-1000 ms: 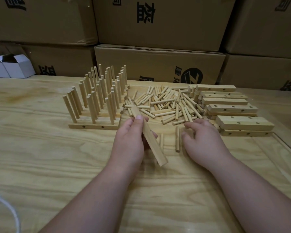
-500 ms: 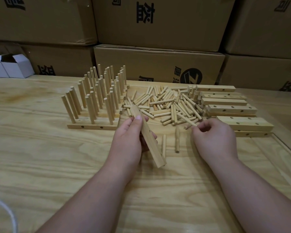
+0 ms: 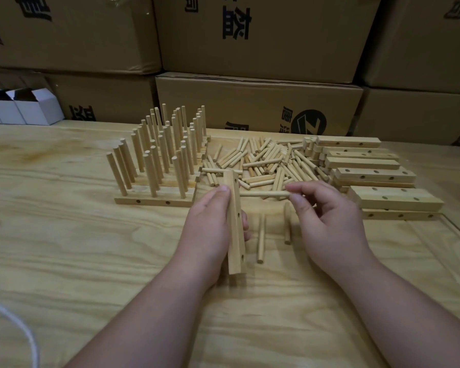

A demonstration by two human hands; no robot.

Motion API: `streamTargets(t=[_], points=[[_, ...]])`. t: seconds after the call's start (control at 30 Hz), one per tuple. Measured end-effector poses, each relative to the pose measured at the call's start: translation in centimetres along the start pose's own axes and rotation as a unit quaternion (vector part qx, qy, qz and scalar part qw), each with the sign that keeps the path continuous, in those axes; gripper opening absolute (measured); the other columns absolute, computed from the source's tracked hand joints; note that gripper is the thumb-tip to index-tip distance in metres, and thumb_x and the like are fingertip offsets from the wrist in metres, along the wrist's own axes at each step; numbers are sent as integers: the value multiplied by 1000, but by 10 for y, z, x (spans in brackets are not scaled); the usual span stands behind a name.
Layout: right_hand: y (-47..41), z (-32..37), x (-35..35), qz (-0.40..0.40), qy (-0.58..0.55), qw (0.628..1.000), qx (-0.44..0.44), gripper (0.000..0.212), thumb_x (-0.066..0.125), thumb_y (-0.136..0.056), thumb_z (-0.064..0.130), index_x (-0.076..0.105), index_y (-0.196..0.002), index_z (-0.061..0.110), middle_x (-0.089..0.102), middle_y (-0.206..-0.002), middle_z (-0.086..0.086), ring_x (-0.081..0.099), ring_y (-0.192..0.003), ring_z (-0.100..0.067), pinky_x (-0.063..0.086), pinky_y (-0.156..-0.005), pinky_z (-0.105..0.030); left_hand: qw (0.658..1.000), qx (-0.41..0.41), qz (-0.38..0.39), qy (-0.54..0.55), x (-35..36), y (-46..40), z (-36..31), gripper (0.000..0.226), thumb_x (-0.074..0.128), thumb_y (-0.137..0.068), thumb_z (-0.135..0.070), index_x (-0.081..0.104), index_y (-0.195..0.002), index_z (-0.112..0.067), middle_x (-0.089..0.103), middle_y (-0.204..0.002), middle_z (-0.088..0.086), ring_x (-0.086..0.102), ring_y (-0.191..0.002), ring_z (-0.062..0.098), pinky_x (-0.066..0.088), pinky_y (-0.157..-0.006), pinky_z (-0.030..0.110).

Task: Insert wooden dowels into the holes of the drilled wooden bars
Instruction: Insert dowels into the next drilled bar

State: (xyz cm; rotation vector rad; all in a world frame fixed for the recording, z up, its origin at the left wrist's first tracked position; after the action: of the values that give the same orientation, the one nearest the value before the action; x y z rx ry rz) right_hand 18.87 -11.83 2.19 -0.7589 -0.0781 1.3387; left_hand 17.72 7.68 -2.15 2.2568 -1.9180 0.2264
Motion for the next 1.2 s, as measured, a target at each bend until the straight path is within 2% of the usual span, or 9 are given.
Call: streamTargets(t=[0.17, 0.3, 0.43, 0.53, 0.73, 0.83, 0.93, 1.1, 1.2], points=[[0, 3, -3, -12, -21, 999, -21, 26, 62, -97, 10, 70, -103, 33, 67, -104, 18, 64, -103, -5, 52, -90, -27, 999, -7, 16, -30, 3, 1, 3, 28, 47, -105, -39, 66, -122, -30, 67, -67, 8, 62, -55, 17, 52, -51, 26], [-1, -4, -11, -50, -36, 998, -9, 26, 60, -100, 15, 67, -101, 41, 66, -99, 10, 62, -92, -7, 51, -81, -30, 999, 29, -5, -30, -1, 0, -3, 30, 49, -105, -29, 58, -116, -55, 72, -71, 8, 67, -60, 15, 54, -52, 32], [0, -5, -16, -77, -42, 996, -7, 21, 61, -98, 23, 66, -98, 43, 67, -93, 10, 63, -86, -9, 48, -75, -27, 999, 35, -5, -23, -3, 0, -6, 30, 46, -105, -25, 70, -102, -44, 74, -76, 9, 65, -61, 16, 56, -53, 37], [1, -2, -16, -81, -38, 996, -12, 17, 59, -94, 29, 65, -97, 44, 69, -93, 11, 65, -89, -10, 50, -77, -27, 999, 19, 10, 24, -2, -1, -3, 38, 41, -96, -21, 73, -109, -36, 77, -86, 12, 63, -65, 22, 52, -50, 32], [0, -5, -16, -80, -42, 996, -5, 22, 62, -98, 19, 67, -100, 41, 69, -94, 7, 66, -89, -14, 54, -77, -34, 999, 32, 43, 2, 1, -3, -4, 38, 48, -97, -8, 54, -126, -30, 78, -109, -10, 63, -53, 16, 59, -71, 36], [0, -6, -17, -83, -39, 996, 2, 20, 62, -98, 16, 68, -103, 34, 70, -95, 5, 66, -90, -16, 55, -80, -37, 998, 46, 29, -30, 2, -1, -6, 24, 66, -94, -41, 61, -115, -33, 78, -97, -14, 64, -54, 12, 58, -69, 32], [0, -9, -18, -84, -38, 996, 14, 17, 62, -98, 15, 70, -103, 30, 70, -94, 5, 65, -90, -15, 55, -80, -37, 998, 58, 9, -39, 0, 3, -8, 45, 63, -79, -62, 78, -92, -23, 67, -67, -3, 53, -48, 10, 54, -57, 26], [-1, -9, -17, -83, -34, 996, 16, 16, 62, -98, 17, 70, -103, 30, 70, -94, 7, 66, -90, -15, 54, -79, -35, 998, 47, 17, -30, 2, -1, -2, 17, 67, -82, -38, 77, -93, -30, 66, -69, -6, 62, -63, 10, 57, -62, 30], [-1, -9, -17, -85, -43, 995, 16, 18, 63, -98, 16, 70, -103, 32, 70, -94, 8, 66, -91, -14, 55, -81, -36, 999, 36, 11, -20, -2, -4, 1, 36, 57, -75, -26, 68, -107, -37, 64, -69, -5, 60, -60, 12, 53, -56, 32]])
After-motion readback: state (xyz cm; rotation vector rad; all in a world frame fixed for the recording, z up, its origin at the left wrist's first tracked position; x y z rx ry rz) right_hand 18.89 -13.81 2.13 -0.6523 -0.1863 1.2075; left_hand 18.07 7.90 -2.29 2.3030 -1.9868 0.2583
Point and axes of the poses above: each hand's wrist, its own y-axis away from the middle knuckle, its own x-axis out of the palm, z = x × y, the point moved 9 cm from there along -y, towards the middle knuckle
